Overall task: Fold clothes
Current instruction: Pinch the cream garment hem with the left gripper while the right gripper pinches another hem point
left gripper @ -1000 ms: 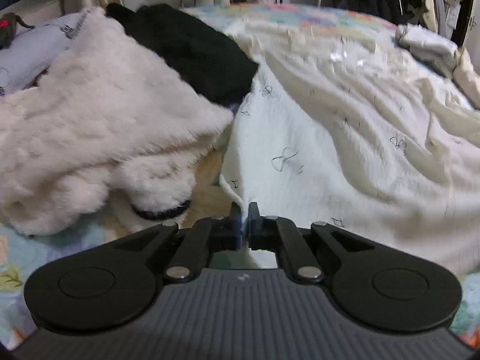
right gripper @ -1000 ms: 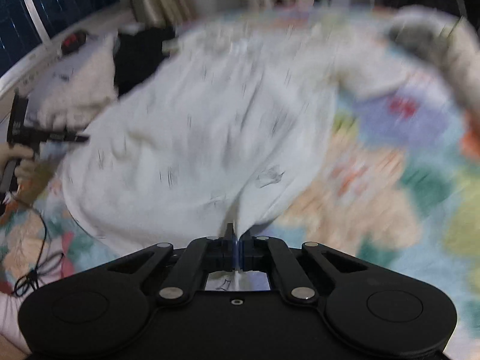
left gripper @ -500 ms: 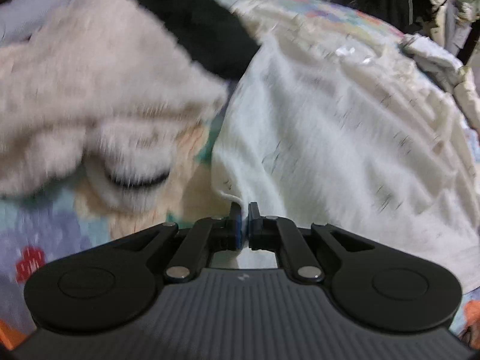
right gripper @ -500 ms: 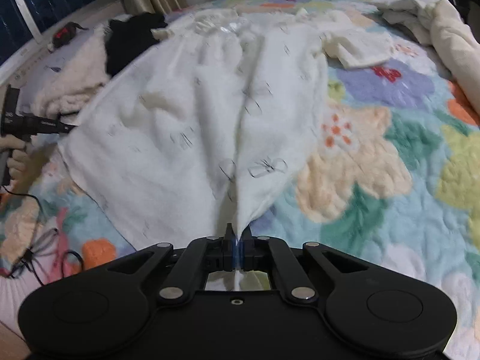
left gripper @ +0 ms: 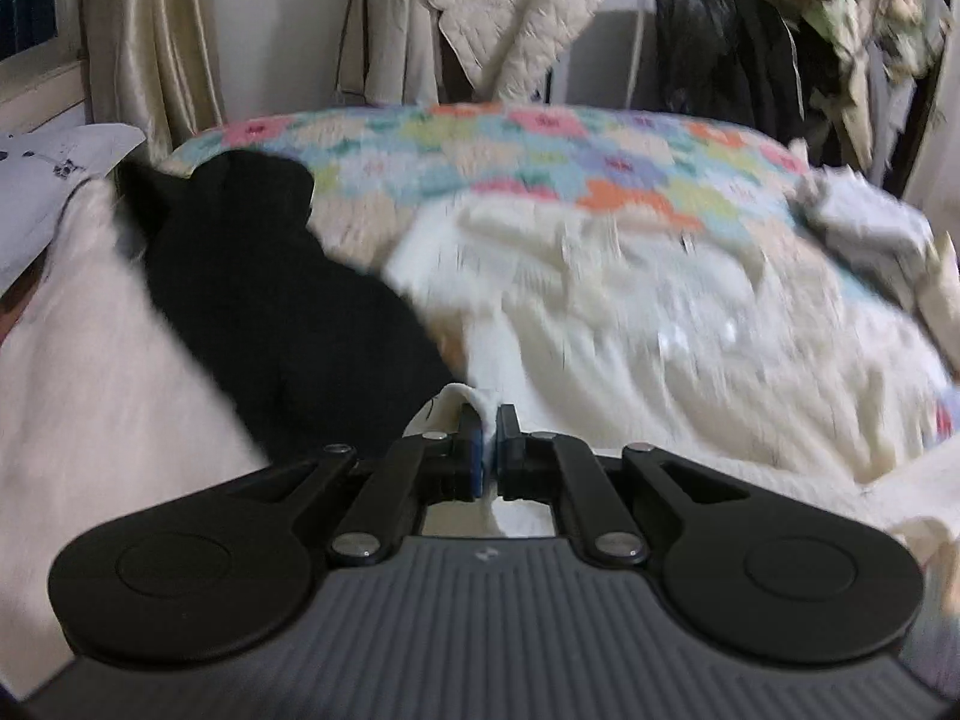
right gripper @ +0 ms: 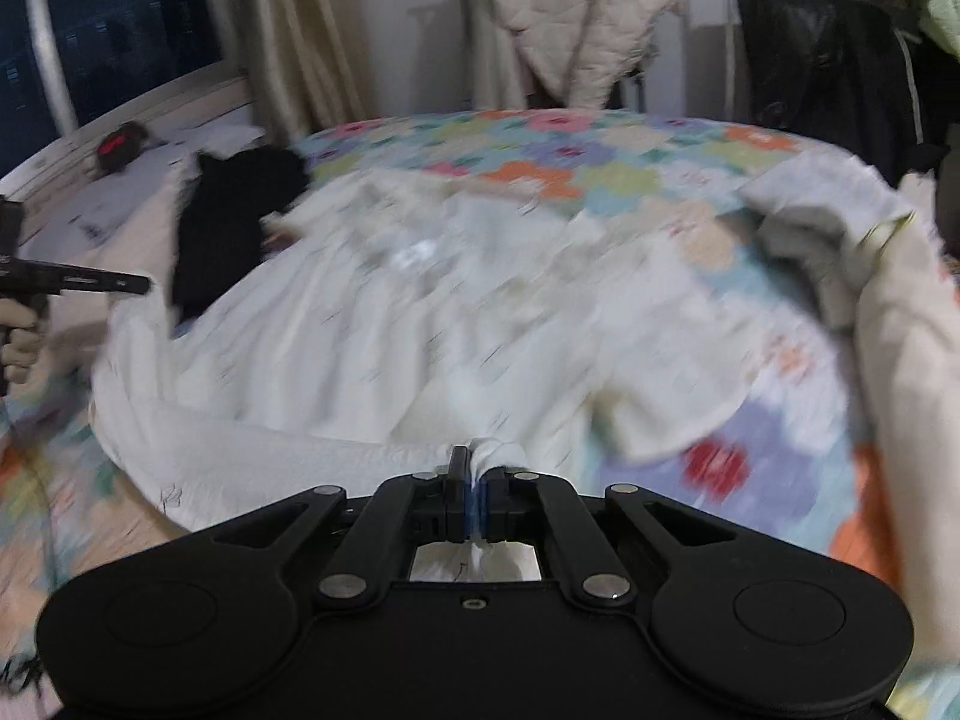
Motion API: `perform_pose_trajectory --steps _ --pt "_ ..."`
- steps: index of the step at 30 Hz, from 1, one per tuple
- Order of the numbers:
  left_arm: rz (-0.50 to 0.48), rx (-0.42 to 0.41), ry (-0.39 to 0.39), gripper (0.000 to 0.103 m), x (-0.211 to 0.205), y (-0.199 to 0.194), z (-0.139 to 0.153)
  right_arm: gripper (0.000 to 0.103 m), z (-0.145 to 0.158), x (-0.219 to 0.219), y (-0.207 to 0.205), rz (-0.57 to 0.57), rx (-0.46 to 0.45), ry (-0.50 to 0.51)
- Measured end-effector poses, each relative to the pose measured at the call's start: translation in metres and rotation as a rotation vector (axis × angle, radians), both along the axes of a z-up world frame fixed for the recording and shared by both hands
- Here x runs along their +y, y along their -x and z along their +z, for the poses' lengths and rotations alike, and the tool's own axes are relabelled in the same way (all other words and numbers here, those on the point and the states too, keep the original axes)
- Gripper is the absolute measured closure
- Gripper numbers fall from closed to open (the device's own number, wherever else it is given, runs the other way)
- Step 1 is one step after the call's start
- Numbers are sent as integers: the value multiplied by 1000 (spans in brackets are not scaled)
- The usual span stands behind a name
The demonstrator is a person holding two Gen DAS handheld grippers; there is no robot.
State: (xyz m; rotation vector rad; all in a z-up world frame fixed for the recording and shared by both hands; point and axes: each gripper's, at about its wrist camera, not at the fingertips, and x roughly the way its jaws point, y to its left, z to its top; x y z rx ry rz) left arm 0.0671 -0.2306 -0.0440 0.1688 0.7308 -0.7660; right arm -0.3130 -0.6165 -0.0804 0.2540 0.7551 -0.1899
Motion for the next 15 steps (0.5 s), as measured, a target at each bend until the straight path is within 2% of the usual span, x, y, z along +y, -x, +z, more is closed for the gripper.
perform_pose_trajectory --steps 4,6,8,9,11,12,15 --pt "33 -7 53 99 -42 -44 8 100 6 -47 -41 -85 82 15" --pt "49 -10 79 99 -64 -67 13 100 5 -67 -70 -122 169 33" --pt "50 -24 52 99 -85 -78 9 100 6 -82 -93 -138 273 55" --pt "51 -60 7 99 -96 -78 7 100 7 -85 -103 -133 331 61" --pt "23 -149 7 99 -109 -71 6 100 8 -86 -114 -111 423 47" --pt "17 -170 22 99 -114 -71 5 100 10 -86 -119 -107 438 33" --pt "41 -161 62 99 -125 -87 2 100 8 -94 -135 -97 466 15"
